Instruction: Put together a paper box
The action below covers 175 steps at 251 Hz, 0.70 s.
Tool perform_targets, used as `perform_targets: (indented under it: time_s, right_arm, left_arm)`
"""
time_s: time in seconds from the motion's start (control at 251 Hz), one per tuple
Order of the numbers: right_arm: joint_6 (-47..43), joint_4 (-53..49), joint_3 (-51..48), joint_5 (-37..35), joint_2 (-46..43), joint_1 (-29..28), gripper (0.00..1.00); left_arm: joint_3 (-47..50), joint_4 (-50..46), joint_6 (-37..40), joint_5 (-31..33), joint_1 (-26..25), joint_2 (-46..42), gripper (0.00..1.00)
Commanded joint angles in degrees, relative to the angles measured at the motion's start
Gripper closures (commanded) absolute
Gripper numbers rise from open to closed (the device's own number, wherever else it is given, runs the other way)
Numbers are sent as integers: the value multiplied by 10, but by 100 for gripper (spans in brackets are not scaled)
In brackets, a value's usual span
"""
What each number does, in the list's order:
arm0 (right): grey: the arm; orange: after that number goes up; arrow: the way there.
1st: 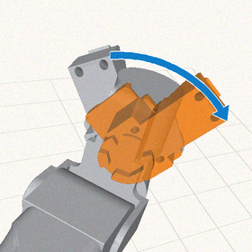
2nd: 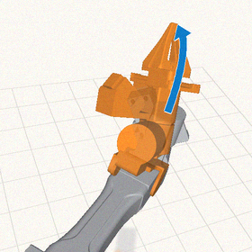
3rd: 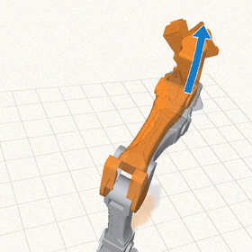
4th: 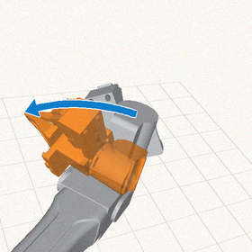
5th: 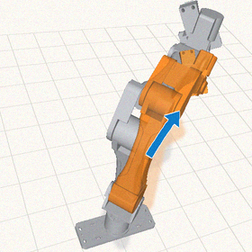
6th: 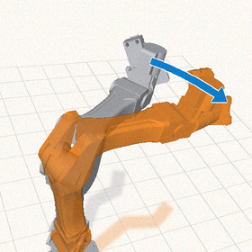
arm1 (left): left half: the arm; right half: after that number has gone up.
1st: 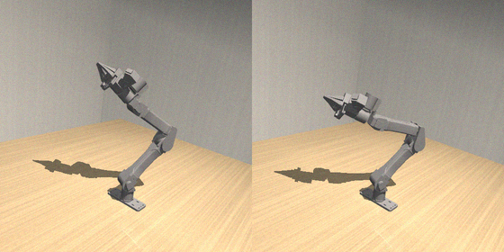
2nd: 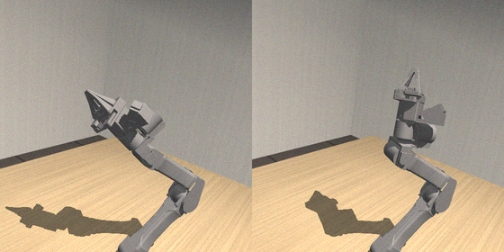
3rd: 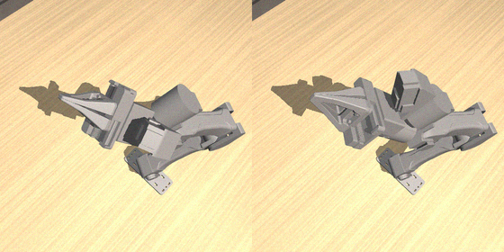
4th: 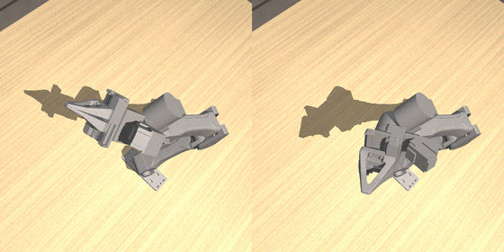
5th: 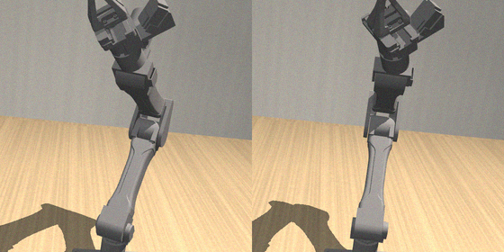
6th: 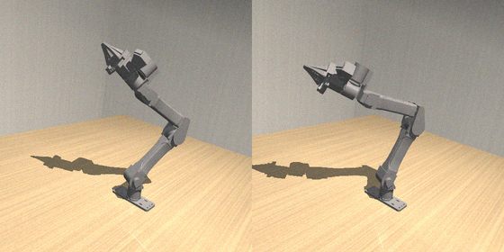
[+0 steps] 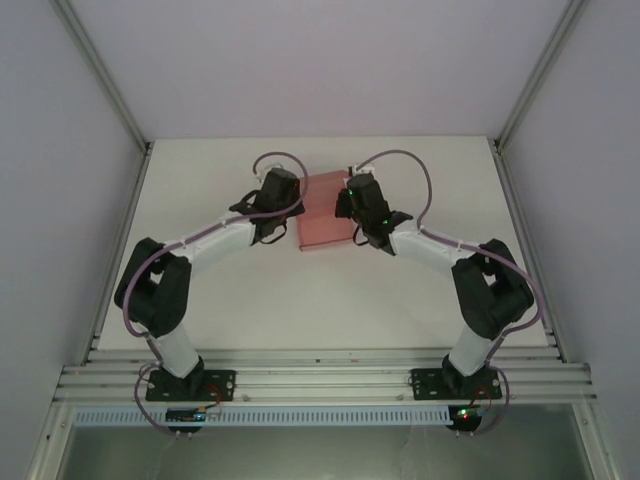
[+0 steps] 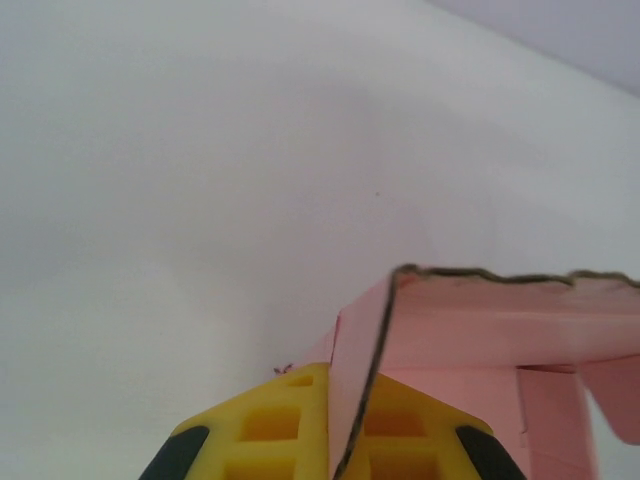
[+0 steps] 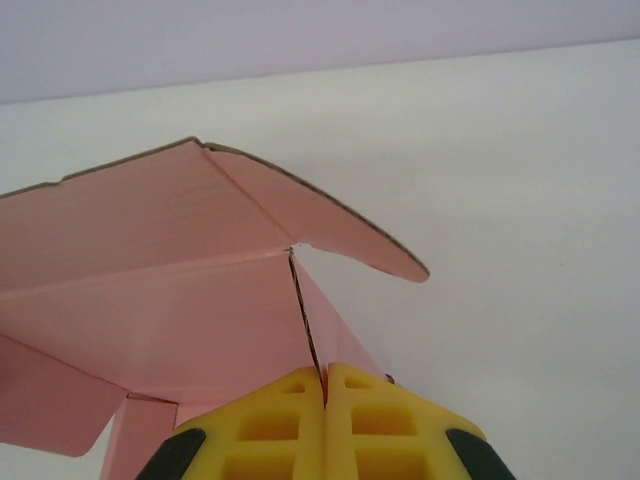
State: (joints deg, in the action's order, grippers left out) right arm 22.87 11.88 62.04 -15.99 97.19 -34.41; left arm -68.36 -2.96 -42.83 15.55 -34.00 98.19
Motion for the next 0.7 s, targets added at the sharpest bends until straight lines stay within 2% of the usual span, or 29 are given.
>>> perform_targets:
  time_s: [0.0,0.068,0.263,0.371,0.543,0.694]
  right_arm:
    - [9,95,-45,-51,-14,-23,100]
    - [9,109,-63,-59,-14,-28,100]
    - [-6,148,-120,-42,-21,-37,100]
    - [-9,143,-143,-50,-28,-45,97]
    - [1,124,-174,-56,-44,-62,95]
    - [12,124,-214,-83,-62,-86,93]
  left_arm:
    - [25,136,-28,10,-7,-30,100]
    - [35,153,-19,19,-13,-32,100]
    - [64,178,58,-54,-19,-23,100]
    - [111,200,92,-63,-27,-42,100]
    - [183,232,110,-78,-34,-83,100]
    - [219,221,121,-85,-43,-102,99]
